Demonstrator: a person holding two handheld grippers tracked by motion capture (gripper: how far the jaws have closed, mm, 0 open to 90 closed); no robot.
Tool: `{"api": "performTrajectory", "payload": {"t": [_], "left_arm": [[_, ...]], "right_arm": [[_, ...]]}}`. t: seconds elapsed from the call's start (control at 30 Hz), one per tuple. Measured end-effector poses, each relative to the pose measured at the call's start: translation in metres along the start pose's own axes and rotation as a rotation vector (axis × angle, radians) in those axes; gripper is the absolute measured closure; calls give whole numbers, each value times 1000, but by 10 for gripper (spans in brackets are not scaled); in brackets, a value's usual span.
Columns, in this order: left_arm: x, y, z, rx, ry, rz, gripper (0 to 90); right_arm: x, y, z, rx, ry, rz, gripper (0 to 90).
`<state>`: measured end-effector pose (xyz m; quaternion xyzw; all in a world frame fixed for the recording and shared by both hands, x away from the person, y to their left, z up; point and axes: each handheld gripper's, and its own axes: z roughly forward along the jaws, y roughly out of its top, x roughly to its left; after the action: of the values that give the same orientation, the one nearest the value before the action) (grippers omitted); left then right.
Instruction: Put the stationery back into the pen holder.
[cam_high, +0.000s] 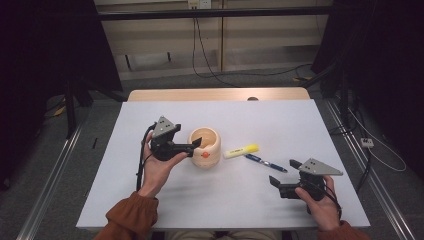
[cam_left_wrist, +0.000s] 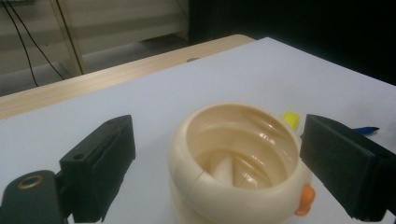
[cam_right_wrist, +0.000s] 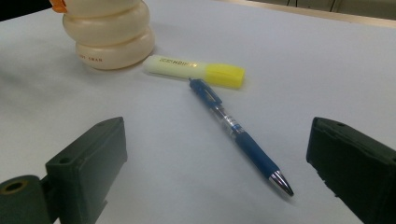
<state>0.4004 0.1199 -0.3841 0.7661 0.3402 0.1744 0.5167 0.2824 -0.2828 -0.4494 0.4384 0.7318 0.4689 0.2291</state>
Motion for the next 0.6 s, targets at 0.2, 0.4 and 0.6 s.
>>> {"api": "performTrajectory", "payload": {"t": [0.2,0.4,0.6], "left_arm": [[1,-6,-13,35,6,26,76],[1,-17,-26,53,1,21,74],[-3,-21,-37,82,-24,50,65]], "right_arm": [[0,0,0,6,7,-3,49],[0,0,1,16,18,0,49],[0,1,2,19,18,1,49]]}}
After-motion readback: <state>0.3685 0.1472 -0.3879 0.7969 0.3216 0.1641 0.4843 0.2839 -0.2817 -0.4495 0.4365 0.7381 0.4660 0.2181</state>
